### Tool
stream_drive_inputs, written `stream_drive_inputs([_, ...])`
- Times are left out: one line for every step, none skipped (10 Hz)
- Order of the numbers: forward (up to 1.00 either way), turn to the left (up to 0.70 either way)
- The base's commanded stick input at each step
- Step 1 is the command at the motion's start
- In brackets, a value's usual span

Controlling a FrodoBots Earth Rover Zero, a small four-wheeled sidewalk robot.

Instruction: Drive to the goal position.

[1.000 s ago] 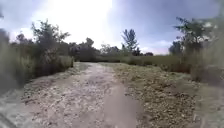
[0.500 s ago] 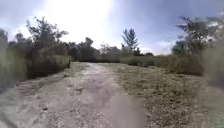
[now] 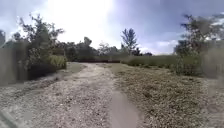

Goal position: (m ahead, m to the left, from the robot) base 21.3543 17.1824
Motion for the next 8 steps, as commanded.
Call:
stream_drive_inputs([0.85, 0.0])
stream_drive_inputs([0.85, 0.0])
stream_drive_inputs([0.85, 0.0])
stream_drive_inputs([0.85, 0.0])
stream_drive_inputs([0.85, 0.0])
stream_drive_inputs([0.85, 0.0])
stream_drive_inputs([0.85, 0.0])
stream_drive_inputs([0.85, 0.01])
